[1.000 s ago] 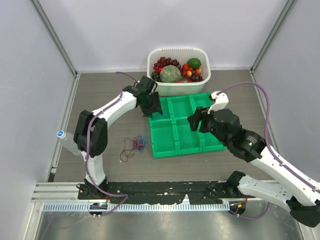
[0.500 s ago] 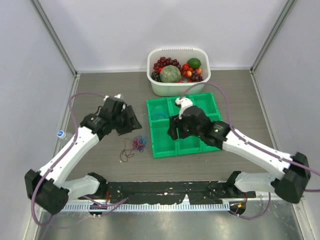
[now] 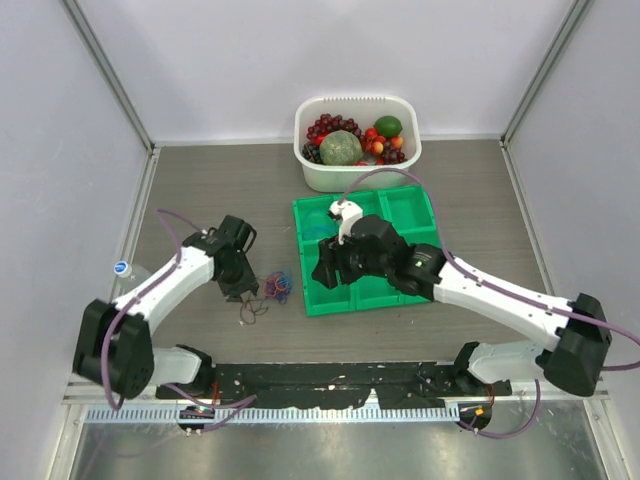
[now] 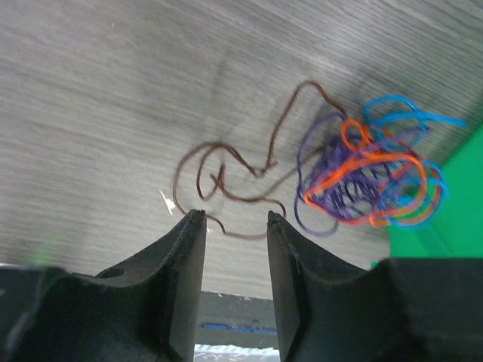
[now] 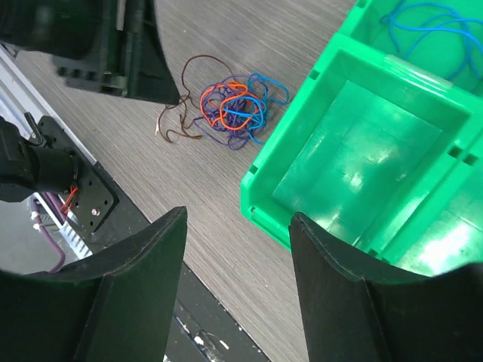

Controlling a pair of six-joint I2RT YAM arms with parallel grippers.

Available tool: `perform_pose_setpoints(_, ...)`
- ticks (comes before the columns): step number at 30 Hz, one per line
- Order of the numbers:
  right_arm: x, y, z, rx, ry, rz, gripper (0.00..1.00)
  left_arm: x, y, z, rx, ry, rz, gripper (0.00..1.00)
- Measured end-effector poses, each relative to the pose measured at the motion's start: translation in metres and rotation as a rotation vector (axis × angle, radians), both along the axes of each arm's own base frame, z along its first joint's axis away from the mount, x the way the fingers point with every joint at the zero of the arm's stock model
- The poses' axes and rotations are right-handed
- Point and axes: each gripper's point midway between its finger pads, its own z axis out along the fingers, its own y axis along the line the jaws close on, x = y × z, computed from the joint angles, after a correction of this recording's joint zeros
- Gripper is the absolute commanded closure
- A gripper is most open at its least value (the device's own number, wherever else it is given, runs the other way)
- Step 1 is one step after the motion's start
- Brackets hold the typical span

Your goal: Untangle the cables

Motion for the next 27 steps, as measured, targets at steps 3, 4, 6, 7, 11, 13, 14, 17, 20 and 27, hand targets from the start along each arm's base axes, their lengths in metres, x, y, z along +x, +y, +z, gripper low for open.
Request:
perform_pose_setpoints(3,-0.006,-0.014,0.012,0.035,-0.02,-0.031,0.39,0.009,0.003,-0.02,0.065,0.056,-0.024,0.63)
perform_pose_setpoints(4,-0.007,-0.018,0.017,0.048,-0.029,-0.046,0.39,0.013,0.004,-0.025,0.082,0.069,-0.036,0.63)
perform_pose_setpoints(6,-0.01,-0.027,0.026,0.071,-0.045,-0.07,0.39,0.021,0.004,-0.035,0.111,0.087,-0.058,0.64)
perform_pose_setpoints(7,-0.011,-0.031,0.031,0.081,-0.05,-0.082,0.39,0.025,0.005,-0.038,0.123,0.091,-0.065,0.64)
perform_pose_setpoints(11,-0.012,-0.043,0.044,0.102,-0.071,-0.119,0.39,0.041,0.005,-0.046,0.16,0.087,-0.104,1.0)
perform_pose_setpoints(13,-0.013,-0.047,0.046,0.102,-0.076,-0.132,0.39,0.046,0.006,-0.045,0.167,0.074,-0.117,1.0)
perform_pose_setpoints(14,-0.013,-0.049,0.046,0.1,-0.074,-0.137,0.39,0.047,0.006,-0.043,0.172,0.069,-0.123,1.0)
perform_pose_setpoints(17,-0.014,-0.052,0.043,0.085,-0.067,-0.146,0.39,0.051,0.011,-0.026,0.192,0.032,-0.111,1.0)
perform_pose_setpoints(20,-0.014,-0.054,0.04,0.072,-0.061,-0.149,0.39,0.054,0.023,0.022,0.217,-0.088,-0.056,1.0)
perform_pose_setpoints(27,-0.01,-0.05,0.027,0.038,-0.043,-0.152,0.39,0.043,0.062,0.203,0.154,-0.61,0.183,1.0)
